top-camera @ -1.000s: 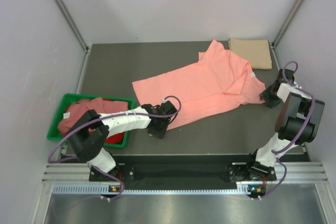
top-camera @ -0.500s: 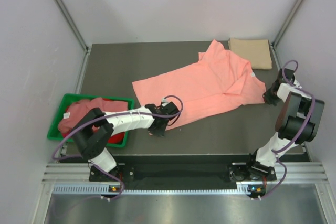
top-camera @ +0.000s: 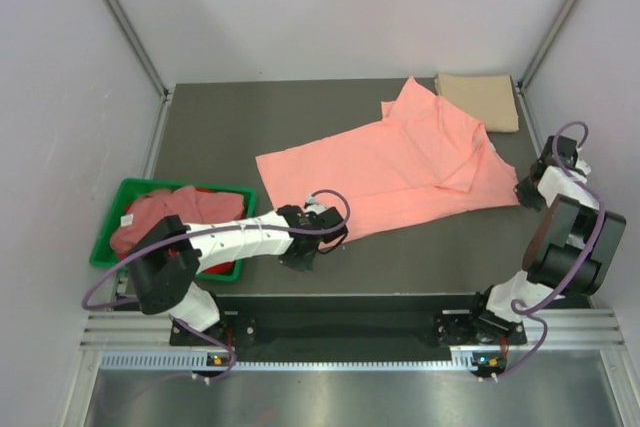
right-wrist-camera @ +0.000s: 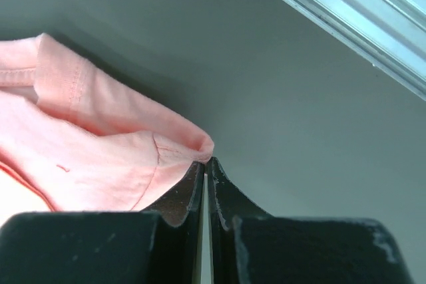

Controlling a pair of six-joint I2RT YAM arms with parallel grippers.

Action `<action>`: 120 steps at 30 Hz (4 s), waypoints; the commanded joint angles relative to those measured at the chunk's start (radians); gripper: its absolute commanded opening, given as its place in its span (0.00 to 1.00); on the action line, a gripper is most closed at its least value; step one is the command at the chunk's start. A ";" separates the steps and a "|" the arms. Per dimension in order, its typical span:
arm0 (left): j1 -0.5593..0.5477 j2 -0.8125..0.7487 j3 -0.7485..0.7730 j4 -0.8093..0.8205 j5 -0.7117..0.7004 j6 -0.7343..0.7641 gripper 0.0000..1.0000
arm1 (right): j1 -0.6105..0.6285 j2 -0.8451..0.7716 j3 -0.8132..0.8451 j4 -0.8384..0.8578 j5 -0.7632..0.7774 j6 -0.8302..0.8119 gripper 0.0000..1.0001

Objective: Fold and stack the t-shirts
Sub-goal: Fold the tshirt

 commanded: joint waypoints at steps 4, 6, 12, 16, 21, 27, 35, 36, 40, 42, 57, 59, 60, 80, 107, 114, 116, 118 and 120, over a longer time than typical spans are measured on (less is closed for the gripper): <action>-0.004 -0.063 0.090 -0.033 -0.094 0.002 0.19 | -0.015 -0.036 0.007 0.024 -0.039 -0.011 0.00; -0.004 -0.060 0.124 0.002 -0.106 0.056 0.27 | -0.015 -0.032 0.013 0.015 -0.041 -0.014 0.00; 0.038 0.059 0.154 0.007 -0.092 0.122 0.34 | -0.015 -0.024 -0.019 0.030 -0.041 -0.019 0.00; 0.068 0.098 0.135 0.019 -0.036 0.130 0.37 | -0.015 -0.010 -0.028 0.043 -0.054 -0.019 0.00; 0.094 0.112 0.131 0.005 -0.048 0.068 0.38 | -0.015 0.005 -0.023 0.058 -0.076 -0.017 0.00; 0.229 0.052 0.079 0.039 0.032 0.024 0.31 | -0.015 0.014 -0.027 0.070 -0.093 -0.016 0.00; 0.338 -0.023 -0.010 0.132 0.151 0.018 0.31 | -0.015 0.033 -0.022 0.073 -0.107 -0.016 0.00; 0.341 -0.025 -0.016 0.160 0.161 0.019 0.31 | -0.015 0.034 -0.022 0.072 -0.107 -0.017 0.00; 0.348 -0.018 -0.036 0.194 0.196 0.015 0.31 | -0.015 0.034 -0.020 0.070 -0.107 -0.019 0.00; 0.349 -0.008 -0.040 0.200 0.199 0.012 0.31 | -0.015 0.033 -0.020 0.072 -0.104 -0.019 0.00; 0.349 0.002 -0.112 0.223 0.219 -0.039 0.00 | -0.014 0.030 -0.013 0.055 -0.090 -0.019 0.00; 0.348 -0.017 -0.109 0.194 0.204 -0.053 0.00 | -0.015 0.025 -0.008 0.044 -0.084 -0.020 0.00; 0.346 -0.025 -0.108 0.176 0.192 -0.057 0.00 | -0.015 0.020 -0.004 0.038 -0.077 -0.019 0.00; 0.142 -0.111 -0.157 0.031 0.162 -0.192 0.00 | -0.055 -0.070 -0.059 -0.071 0.029 -0.026 0.00; 0.386 0.035 0.047 0.162 0.186 0.093 0.28 | 0.310 -0.127 -0.101 0.030 -0.131 0.096 0.46; 0.443 0.093 -0.001 0.151 0.095 0.108 0.27 | 0.336 -0.089 -0.134 0.084 -0.103 0.148 0.47; 0.443 0.103 0.001 0.145 0.077 0.102 0.26 | 0.339 -0.078 -0.143 0.119 -0.113 0.156 0.47; 0.443 0.103 0.006 0.134 0.047 0.093 0.26 | 0.339 -0.070 -0.143 0.132 -0.116 0.159 0.46; 0.443 0.101 0.006 0.119 0.017 0.087 0.26 | 0.341 -0.052 -0.134 0.138 -0.116 0.159 0.45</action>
